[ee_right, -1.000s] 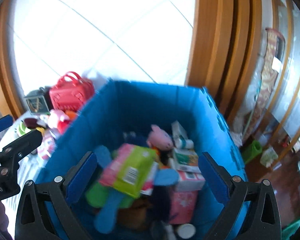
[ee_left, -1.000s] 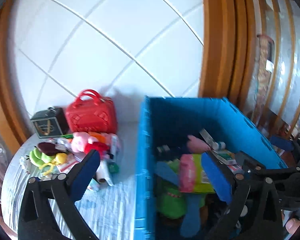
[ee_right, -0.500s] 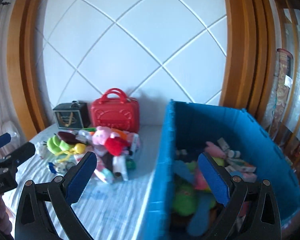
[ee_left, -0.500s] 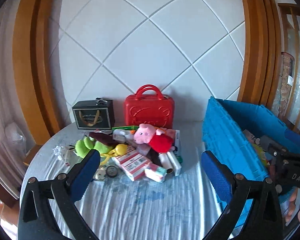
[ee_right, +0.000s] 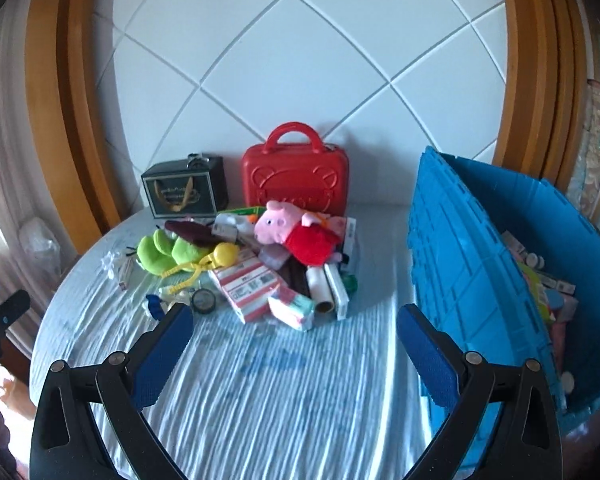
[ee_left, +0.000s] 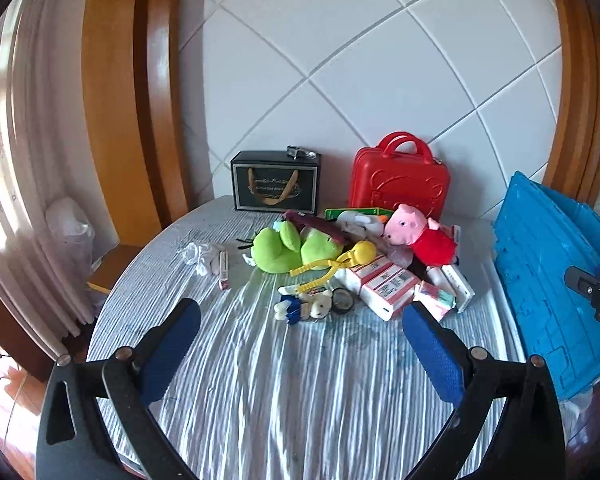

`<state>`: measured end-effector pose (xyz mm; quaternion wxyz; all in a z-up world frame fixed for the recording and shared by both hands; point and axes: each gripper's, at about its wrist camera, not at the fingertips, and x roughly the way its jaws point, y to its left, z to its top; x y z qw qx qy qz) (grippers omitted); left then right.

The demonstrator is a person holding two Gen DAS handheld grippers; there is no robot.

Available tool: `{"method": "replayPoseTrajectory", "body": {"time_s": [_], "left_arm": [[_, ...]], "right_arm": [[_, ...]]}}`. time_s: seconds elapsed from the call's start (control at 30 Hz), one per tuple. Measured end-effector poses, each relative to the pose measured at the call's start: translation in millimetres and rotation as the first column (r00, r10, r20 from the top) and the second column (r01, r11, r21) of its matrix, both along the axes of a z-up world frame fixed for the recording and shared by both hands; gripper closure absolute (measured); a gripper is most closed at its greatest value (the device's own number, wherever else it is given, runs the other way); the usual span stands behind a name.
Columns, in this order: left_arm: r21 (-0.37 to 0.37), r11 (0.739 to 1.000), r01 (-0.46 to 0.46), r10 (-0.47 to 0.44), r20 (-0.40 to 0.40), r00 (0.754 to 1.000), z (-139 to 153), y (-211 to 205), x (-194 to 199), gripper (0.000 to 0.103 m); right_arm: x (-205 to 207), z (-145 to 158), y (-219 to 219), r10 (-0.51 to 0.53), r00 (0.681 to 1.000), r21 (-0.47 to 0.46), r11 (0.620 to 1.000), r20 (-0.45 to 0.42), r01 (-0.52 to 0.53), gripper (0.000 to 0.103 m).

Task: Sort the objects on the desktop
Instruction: 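Reach the left gripper to the white teddy bear in blue dress and grasp it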

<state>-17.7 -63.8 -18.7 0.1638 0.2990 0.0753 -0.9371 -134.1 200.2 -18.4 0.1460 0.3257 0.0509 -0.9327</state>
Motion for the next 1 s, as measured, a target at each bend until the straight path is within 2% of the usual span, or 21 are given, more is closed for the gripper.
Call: {"method": "replayPoseTrajectory", "body": {"time_s": [0.17,0.37,0.63,0.83,1.0], "left_arm": [[0.016,0.999,-0.029,0.028,0.062,0.998,-28,-21,-15,0.000],[0.037,0.998,-0.053,0.048,0.142,0.989,-69,-31,-65,0.000],[0.045,0.996,-0.080,0.064,0.281,0.957,-135,-36,-132,0.000],[0.076,0.995,-0.065,0.033,0.360,0.932,-179,-36,-170,0.000],[0.034,0.999,-0.010,-0.004,0.397,0.918,-201,-51,-205,0.001]], "right_arm": [[-27,-24,-15,0.005,0.998,0.005,1.000,0.057,-0.006,0.000],[-77,-64,-20,0.025,0.989,0.016,0.999,0.146,-0.027,0.000],[-145,-126,-19,0.036,0.963,0.033,0.998,0.267,-0.046,0.000],[-174,-167,-24,0.030,0.934,0.055,0.997,0.355,-0.052,0.000],[-187,-194,-21,-0.011,0.918,0.080,0.997,0.396,-0.023,0.000]]}}
